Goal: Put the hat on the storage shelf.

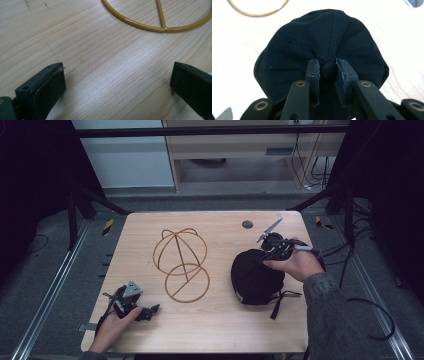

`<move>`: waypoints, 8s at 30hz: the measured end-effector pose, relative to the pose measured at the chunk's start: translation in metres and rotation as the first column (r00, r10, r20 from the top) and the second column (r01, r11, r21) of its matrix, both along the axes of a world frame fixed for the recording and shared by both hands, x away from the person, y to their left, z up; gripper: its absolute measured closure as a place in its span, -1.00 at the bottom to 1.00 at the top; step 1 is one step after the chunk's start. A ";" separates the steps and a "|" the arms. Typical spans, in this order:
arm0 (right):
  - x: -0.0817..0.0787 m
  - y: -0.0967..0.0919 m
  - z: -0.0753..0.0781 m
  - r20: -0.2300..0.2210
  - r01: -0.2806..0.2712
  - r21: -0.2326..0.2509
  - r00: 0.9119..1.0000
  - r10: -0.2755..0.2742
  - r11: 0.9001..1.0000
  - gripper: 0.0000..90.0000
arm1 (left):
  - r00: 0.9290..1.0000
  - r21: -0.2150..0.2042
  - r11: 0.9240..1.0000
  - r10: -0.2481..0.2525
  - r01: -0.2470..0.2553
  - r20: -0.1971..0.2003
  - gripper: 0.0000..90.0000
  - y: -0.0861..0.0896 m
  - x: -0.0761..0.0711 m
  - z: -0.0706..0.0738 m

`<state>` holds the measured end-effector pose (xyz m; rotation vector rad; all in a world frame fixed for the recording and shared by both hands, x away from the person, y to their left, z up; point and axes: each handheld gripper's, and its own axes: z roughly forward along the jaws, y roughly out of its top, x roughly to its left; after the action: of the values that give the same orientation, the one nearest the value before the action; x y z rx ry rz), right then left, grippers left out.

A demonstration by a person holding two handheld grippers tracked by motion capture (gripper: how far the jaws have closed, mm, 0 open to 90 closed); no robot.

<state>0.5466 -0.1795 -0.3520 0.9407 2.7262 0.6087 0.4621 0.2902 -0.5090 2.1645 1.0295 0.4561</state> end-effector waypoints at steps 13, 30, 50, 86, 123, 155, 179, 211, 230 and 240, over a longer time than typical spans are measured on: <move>-0.016 -0.009 0.031 0.077 -0.013 0.076 0.997 0.007 0.997 0.64 | 1.000 0.000 1.000 0.000 0.000 0.000 -1.00 0.000 0.000 0.000; -0.029 -0.020 0.067 0.179 -0.014 0.162 0.984 -0.015 0.987 0.64 | 1.000 0.000 1.000 0.000 0.000 0.000 -1.00 0.000 0.000 0.000; -0.041 -0.010 0.103 0.259 -0.045 0.229 0.966 -0.017 0.972 0.64 | 1.000 0.001 1.000 0.000 0.000 -0.002 -1.00 0.000 0.000 0.000; -0.072 0.033 0.137 0.375 -0.132 0.257 0.927 0.027 0.957 0.64 | 1.000 0.002 1.000 0.000 0.000 -0.002 -1.00 0.000 0.000 0.000; -0.077 0.110 0.169 0.426 -0.246 0.182 0.893 0.149 0.952 0.64 | 1.000 0.002 1.000 0.002 -0.002 -0.004 -1.00 0.000 0.000 0.000; -0.051 0.163 0.186 0.367 -0.275 0.062 0.900 0.235 0.959 0.64 | 1.000 0.003 1.000 0.003 -0.003 -0.004 -1.00 0.000 0.000 0.000; -0.017 0.206 0.160 0.312 -0.267 0.031 0.918 0.245 0.963 0.63 | 1.000 0.003 1.000 0.001 -0.001 -0.003 -1.00 0.000 0.000 0.000; -0.007 0.234 0.131 0.266 -0.278 -0.016 0.925 0.272 0.961 0.62 | 1.000 0.003 1.000 0.001 -0.001 -0.004 -1.00 0.000 0.000 0.000; -0.011 0.228 0.132 0.283 -0.271 0.053 0.927 0.246 0.961 0.53 | 1.000 0.003 1.000 0.001 -0.001 -0.003 -1.00 0.000 0.000 0.000; -0.016 0.218 0.135 0.292 -0.274 0.083 0.926 0.239 0.958 0.53 | 1.000 0.005 1.000 0.000 0.000 -0.002 -1.00 0.000 0.000 0.000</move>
<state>0.5302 0.0387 -0.2167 0.4738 2.5934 0.8918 0.4621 0.2905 -0.5087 2.1702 1.0298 0.4573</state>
